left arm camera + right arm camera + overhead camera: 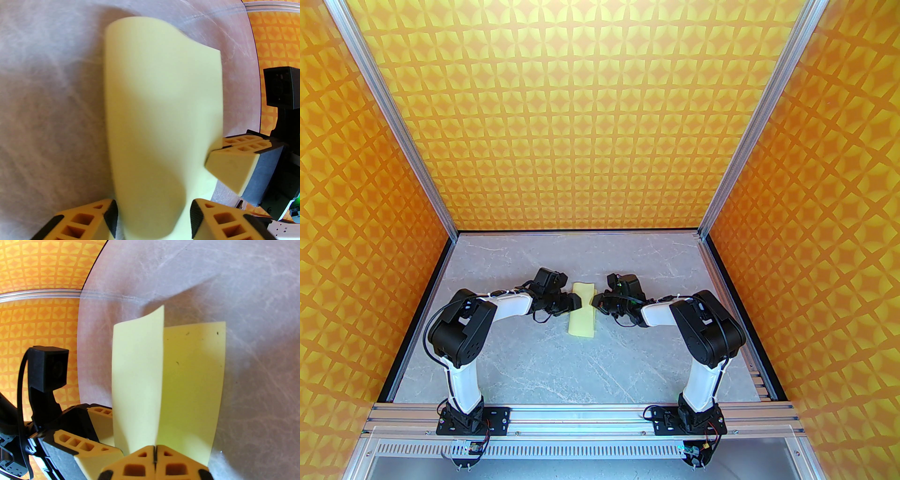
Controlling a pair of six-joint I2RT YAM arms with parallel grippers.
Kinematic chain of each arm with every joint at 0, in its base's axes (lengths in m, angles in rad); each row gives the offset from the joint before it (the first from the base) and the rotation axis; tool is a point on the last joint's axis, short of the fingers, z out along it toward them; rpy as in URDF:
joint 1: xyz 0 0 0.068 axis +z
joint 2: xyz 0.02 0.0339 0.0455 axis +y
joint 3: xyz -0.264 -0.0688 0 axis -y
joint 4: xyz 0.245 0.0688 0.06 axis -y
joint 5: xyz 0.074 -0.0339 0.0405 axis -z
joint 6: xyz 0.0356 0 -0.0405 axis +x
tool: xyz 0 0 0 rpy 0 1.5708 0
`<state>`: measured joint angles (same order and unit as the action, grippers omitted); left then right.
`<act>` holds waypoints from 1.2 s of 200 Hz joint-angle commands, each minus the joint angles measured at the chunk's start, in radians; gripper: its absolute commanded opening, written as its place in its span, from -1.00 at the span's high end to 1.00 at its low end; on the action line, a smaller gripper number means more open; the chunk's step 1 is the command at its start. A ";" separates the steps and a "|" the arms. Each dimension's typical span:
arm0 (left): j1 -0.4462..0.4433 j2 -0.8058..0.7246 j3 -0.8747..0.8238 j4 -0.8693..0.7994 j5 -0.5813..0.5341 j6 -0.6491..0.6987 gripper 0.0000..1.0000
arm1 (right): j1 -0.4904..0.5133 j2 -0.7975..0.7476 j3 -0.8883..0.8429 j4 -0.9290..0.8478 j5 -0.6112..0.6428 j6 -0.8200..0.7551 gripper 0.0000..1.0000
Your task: Fold a paper plane with a square sheet of paper (fold left side to right side)
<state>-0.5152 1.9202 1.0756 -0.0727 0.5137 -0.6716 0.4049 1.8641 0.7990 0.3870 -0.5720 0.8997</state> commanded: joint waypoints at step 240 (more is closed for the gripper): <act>-0.068 0.060 0.055 -0.097 -0.143 0.067 0.13 | -0.018 -0.052 -0.029 -0.085 0.062 -0.073 0.66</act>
<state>-0.5610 1.9388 1.1095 -0.1268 0.3988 -0.6353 0.3904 1.8454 0.7784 0.3241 -0.5297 0.8448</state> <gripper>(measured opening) 0.435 0.138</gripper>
